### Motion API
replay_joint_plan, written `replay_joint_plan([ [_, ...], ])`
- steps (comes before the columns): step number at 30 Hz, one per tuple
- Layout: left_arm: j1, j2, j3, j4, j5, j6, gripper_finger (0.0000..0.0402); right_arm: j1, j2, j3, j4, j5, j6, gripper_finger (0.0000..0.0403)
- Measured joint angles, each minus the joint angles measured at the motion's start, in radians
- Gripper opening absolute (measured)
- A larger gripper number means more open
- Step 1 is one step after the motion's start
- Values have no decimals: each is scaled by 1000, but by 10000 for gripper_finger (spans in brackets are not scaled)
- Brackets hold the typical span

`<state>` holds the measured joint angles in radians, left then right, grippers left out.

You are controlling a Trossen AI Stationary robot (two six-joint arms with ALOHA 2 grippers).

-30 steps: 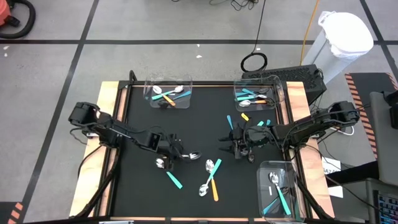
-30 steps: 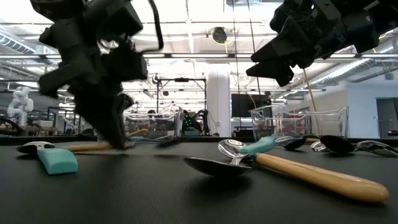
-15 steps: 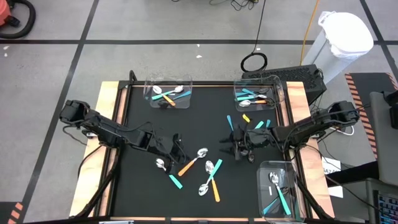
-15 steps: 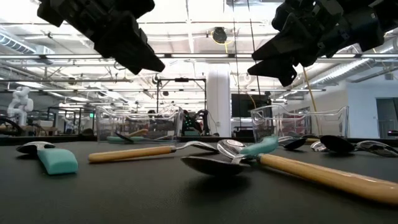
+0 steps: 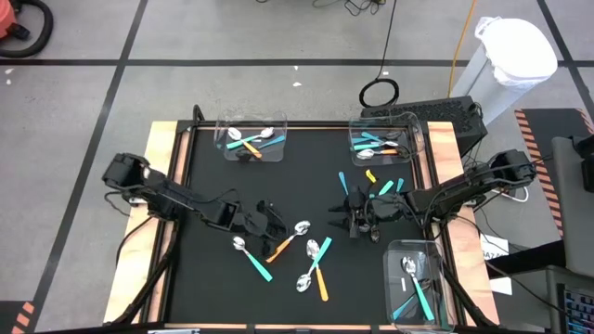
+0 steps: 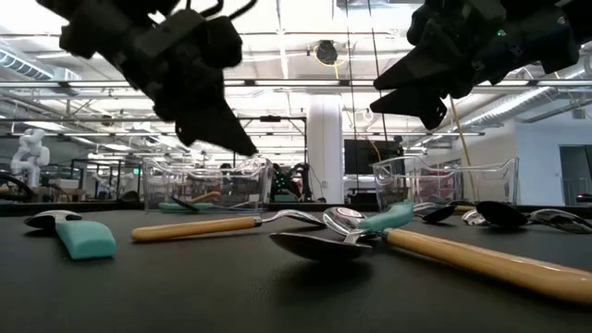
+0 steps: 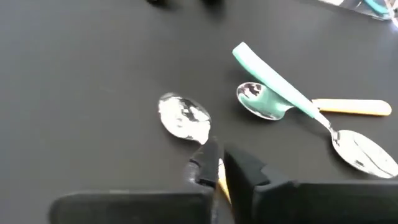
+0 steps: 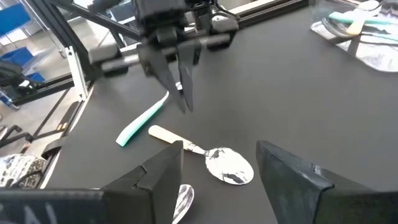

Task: Sort silverware by color (type)
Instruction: Put the yellow spoon into the bottom transparent bin

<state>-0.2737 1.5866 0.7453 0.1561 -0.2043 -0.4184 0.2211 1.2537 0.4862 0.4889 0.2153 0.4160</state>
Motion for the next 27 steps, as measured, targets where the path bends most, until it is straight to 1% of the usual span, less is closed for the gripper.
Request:
replay_joint_plan([
  [3, -3, 61, 0, 48, 9, -47, 72, 0, 0, 0, -1, -2, 30, 200],
  [5, -3, 100, 1, 81, 47, -71, 108, 5, 0, 0, -5, -2, 44, 200],
  [9, -3, 150, 1, 76, 38, -103, 174, 18, 0, 0, -8, -1, 62, 200],
  [11, 2, 169, 1, 77, 20, -137, 194, 21, 0, 0, -7, -2, 69, 200],
  [14, 13, 202, 2, 116, 35, -152, 201, 28, 0, 0, -1, 8, 77, 200],
  [16, 13, 226, 2, 138, 39, -152, 193, 36, 0, 0, -1, 24, 87, 200],
  [19, 13, 247, 3, 156, 53, -150, 163, 49, 0, 0, -1, 24, 89, 200],
  [22, 14, 253, 4, 154, 67, -147, 116, 59, 0, 0, -1, 25, 94, 200],
  [26, 13, 253, 6, 148, 104, -129, 29, 71, 0, 0, -1, 50, 97, 200],
  [27, 12, 253, 6, 148, 109, -128, 17, 73, 0, 0, -1, 53, 97, 200],
])
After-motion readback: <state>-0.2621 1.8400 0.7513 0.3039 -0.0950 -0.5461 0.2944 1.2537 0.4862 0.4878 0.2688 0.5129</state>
